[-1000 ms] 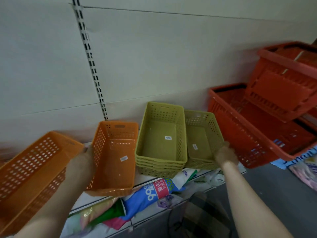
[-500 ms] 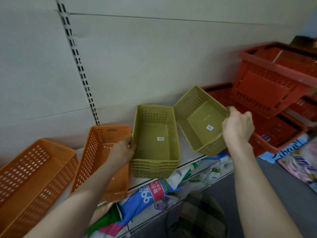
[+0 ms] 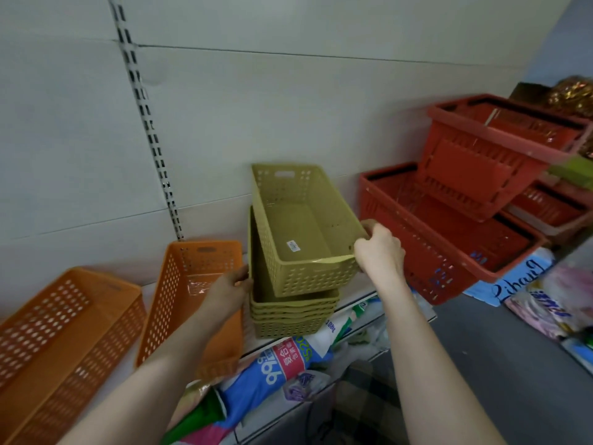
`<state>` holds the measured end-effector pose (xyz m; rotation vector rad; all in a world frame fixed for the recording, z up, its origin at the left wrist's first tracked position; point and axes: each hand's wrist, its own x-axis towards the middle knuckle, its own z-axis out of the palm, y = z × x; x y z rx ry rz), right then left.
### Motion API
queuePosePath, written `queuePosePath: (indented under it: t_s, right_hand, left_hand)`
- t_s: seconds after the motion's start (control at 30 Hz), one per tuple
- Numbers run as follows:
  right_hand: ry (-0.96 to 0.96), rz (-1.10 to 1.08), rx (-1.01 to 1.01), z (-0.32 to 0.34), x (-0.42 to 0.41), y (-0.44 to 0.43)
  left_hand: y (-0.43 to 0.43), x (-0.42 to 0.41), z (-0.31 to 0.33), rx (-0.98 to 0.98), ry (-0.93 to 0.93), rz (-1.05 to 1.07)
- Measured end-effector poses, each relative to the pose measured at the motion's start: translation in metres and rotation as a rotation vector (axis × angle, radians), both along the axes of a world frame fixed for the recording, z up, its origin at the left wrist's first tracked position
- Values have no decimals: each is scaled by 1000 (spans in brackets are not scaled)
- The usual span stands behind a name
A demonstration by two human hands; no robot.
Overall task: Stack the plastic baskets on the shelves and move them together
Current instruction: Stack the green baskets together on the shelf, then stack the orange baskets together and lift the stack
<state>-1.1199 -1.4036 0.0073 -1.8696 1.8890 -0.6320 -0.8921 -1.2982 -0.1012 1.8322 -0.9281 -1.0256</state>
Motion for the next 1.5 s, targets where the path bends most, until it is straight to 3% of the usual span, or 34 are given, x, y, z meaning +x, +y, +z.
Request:
queuePosePath:
  t_s: [0.13, 0.37, 0.43, 0.6, 0.77, 0.87, 0.97, 1.27, 1.33, 1.43, 1.5]
  right_hand:
    - [100, 78, -1, 12, 17, 8]
    - [296, 162, 271, -33, 30, 3]
    - [300, 166, 286, -52, 34, 3]
    - [345, 149, 202, -68, 31, -14]
    - [306, 35, 207, -71, 21, -21]
    - [266, 11, 219, -71, 24, -9]
    - [181, 150, 236, -69, 46, 14]
    - [-206, 309, 277, -78, 99, 30]
    - [-157, 285, 205, -81, 95, 28]
    - [-48, 224, -213, -98, 91, 50]
    - [-79, 320, -336, -118, 98, 76]
  left_hand:
    - [4, -5, 0, -39, 215, 32]
    - [10, -8, 0, -75, 270, 14]
    - [15, -6, 0, -79, 182, -19]
    - [39, 7, 1, -81, -396, -52]
    - [80, 30, -15, 12, -658, -71]
    - [98, 36, -21, 71, -753, -96]
    - [108, 38, -26, 88, -800, -113]
    - [121, 37, -37, 125, -881, -284]
    - [124, 36, -39, 97, -879, -283]
    - [132, 37, -36, -22, -918, -163]
    - [142, 44, -32, -50, -956, -44]
